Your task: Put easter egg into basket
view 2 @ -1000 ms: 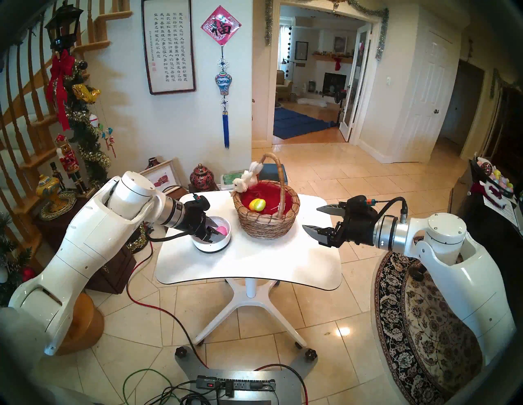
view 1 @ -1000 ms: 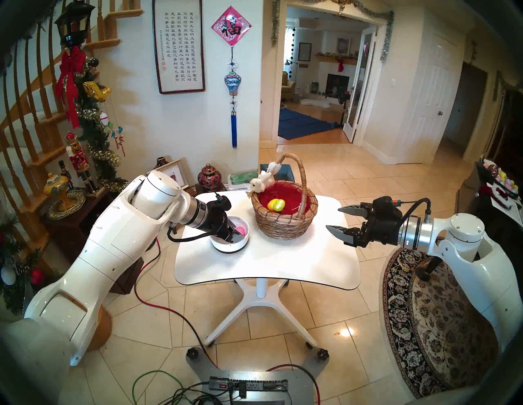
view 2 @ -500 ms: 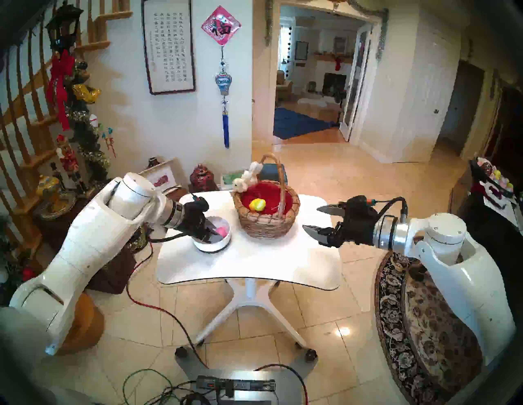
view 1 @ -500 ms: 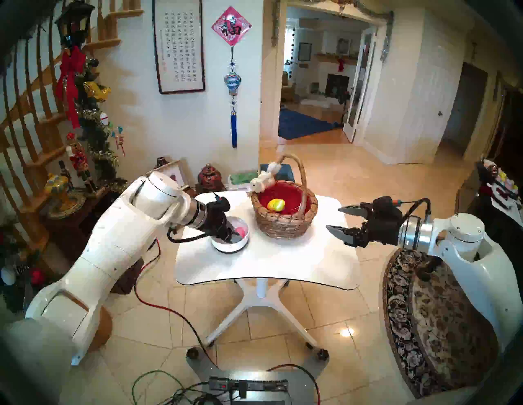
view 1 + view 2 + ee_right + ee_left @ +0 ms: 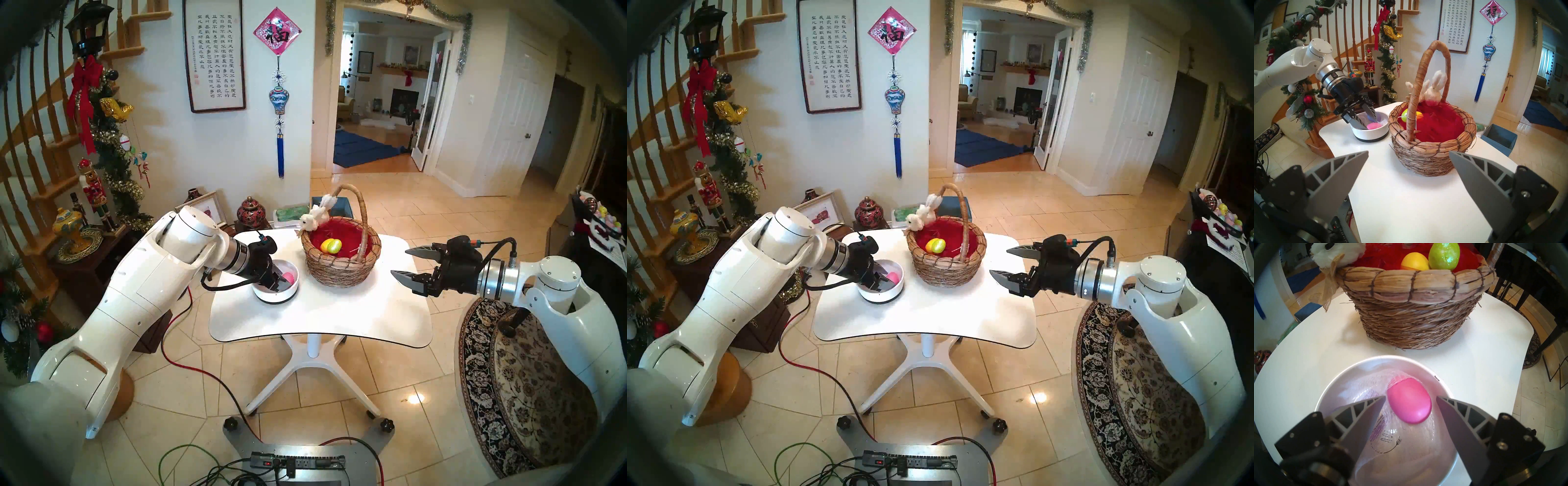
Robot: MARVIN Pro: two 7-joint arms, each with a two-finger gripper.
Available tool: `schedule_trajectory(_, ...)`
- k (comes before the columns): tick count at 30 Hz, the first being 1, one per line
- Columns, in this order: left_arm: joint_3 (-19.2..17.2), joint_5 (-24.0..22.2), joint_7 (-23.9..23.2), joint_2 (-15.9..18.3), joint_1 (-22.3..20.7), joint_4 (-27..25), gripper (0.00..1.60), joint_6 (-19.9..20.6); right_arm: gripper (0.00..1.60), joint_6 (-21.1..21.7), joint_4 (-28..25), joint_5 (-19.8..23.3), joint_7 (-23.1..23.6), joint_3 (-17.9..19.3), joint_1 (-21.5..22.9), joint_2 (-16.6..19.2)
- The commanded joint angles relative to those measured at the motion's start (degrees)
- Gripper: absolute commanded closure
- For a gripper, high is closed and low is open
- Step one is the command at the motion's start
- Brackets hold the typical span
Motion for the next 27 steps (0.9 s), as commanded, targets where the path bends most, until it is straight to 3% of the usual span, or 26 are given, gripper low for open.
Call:
schedule_trajectory(1,0.03,0.86,1.19,0.17,0.27,-1.34,0.45,-1.02,0.00,-0.13,-0.11,-0.08,0.04,0.33,0.02,0.18)
schedule_trajectory(15,-0.27,1.82,1.83,0.18,1.23,-2.63,0.43,-0.82,0.00,-0.15,-0.11,-0.06,0.02,0.32,0.01,0.21)
schedule_trajectory(16,-0.32,1.80,1.80,0.18,1.27,-2.66,0.46,-0.81,0.00,-0.15,-0.11,-0.06,0.02,0.31,0.01,0.22)
schedule_trajectory(17,-0.37,1.77,1.78,0.17,1.31,-2.69,0.69,-0.81,0.00,-0.16,-0.11,-0.05,0.02,0.31,0.01,0.22)
schedule_trajectory(18,-0.46,1.68,1.72,0.20,1.34,-2.79,0.80,-0.73,0.00,-0.16,-0.11,-0.05,0.01,0.31,0.01,0.22)
schedule_trajectory(20,-0.82,1.36,1.57,0.22,1.39,-3.03,0.94,-0.35,0.00,-0.16,-0.11,-0.05,0.01,0.31,0.01,0.22)
schedule_trajectory(23,-1.09,1.11,1.48,0.31,1.32,-3.28,1.00,-0.05,0.00,-0.16,-0.11,-0.04,0.01,0.30,0.01,0.23)
schedule_trajectory(25,-1.38,0.98,1.46,0.29,1.21,-3.38,1.15,0.26,0.00,-0.16,-0.11,-0.03,0.00,0.30,0.01,0.24)
schedule_trajectory(27,-1.66,0.88,1.52,0.24,1.14,-3.46,1.12,0.54,0.00,-0.17,-0.11,-0.03,0.00,0.30,0.01,0.24)
